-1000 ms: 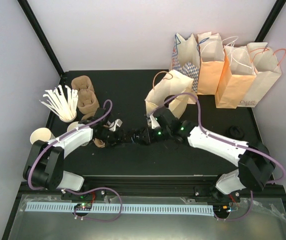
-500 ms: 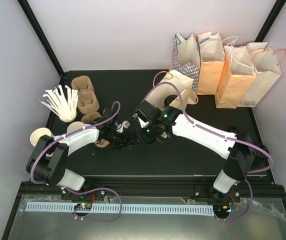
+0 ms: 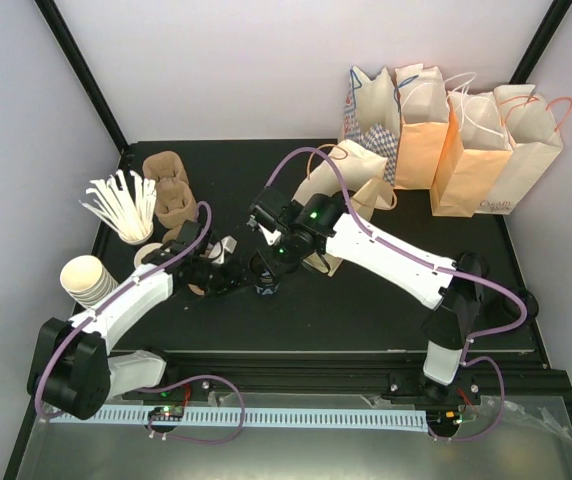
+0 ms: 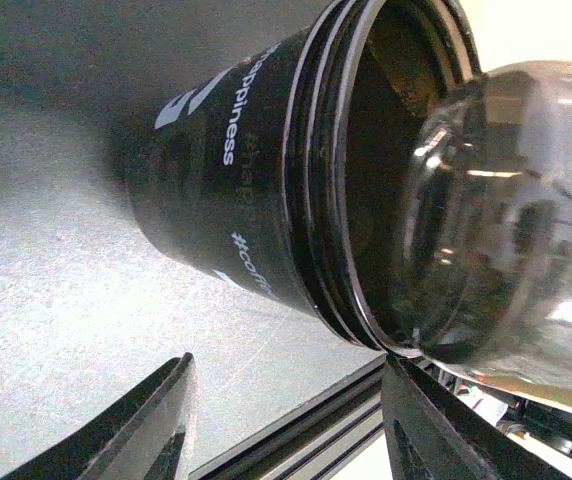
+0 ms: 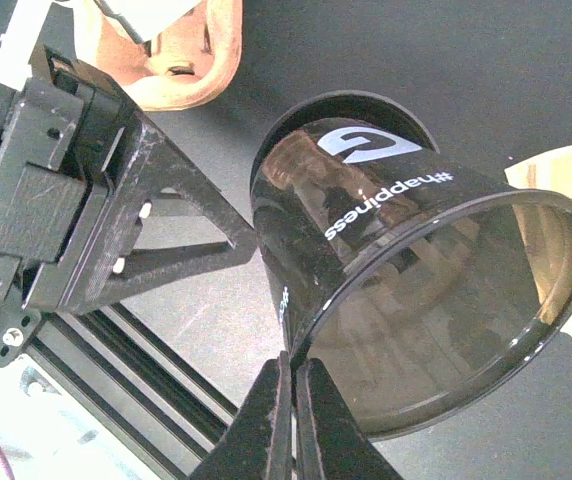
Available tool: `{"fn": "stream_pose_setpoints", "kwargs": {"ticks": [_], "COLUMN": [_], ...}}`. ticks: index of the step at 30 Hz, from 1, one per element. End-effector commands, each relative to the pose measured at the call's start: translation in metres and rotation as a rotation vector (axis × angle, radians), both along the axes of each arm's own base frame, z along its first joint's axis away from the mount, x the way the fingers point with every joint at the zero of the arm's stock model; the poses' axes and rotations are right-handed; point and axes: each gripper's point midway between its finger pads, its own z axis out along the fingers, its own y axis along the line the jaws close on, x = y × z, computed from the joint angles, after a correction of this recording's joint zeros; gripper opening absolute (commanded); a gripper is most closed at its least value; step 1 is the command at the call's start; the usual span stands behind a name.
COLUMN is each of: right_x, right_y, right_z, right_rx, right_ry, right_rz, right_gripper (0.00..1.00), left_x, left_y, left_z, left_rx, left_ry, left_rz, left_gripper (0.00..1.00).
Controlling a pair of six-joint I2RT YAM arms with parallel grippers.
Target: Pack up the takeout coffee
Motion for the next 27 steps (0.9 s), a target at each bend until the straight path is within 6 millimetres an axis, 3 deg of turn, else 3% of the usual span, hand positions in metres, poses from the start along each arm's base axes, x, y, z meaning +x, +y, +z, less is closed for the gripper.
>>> {"fn": "stream_pose_setpoints", "kwargs": {"ticks": [1,12,16,20,27], "right_x": [-0.003,-0.021,-0.032,-0.037,-0.048], "right_y": [-0.01,-0.039,-0.057,-0.093,-0.151], "right_z": [0.016,0.072,0.077,0.061,0.002], "right_rx": [-0.027,0.053,0.026,-0.111,-0.334], "right_ry": [-0.023,-0.056,-0.041,-0.068,-0.077], "right_rz": [0.02,-0.006,-0.011,-0.039,-0.073], "right_gripper": [0.01,0.01,0.01,0.01,0.01], "left_x": [-0.001,0.013,0.02,0.023,0.02], "left_y": [0.011,0.018,0.02,0.022,0.023], "left_z": [0.001,0.02,0.034,0.037,0.009], "left_rx": [0.029,0.09,0.108,0.129,0.188], "left_ry": [0.001,-0.052,-0.103,-0.116,-0.043], "left_rz": [0.031,0.038,0.039,0.037,-0.021], "left_gripper": [0.53,0.54,0.69,0.73,0.68]}}
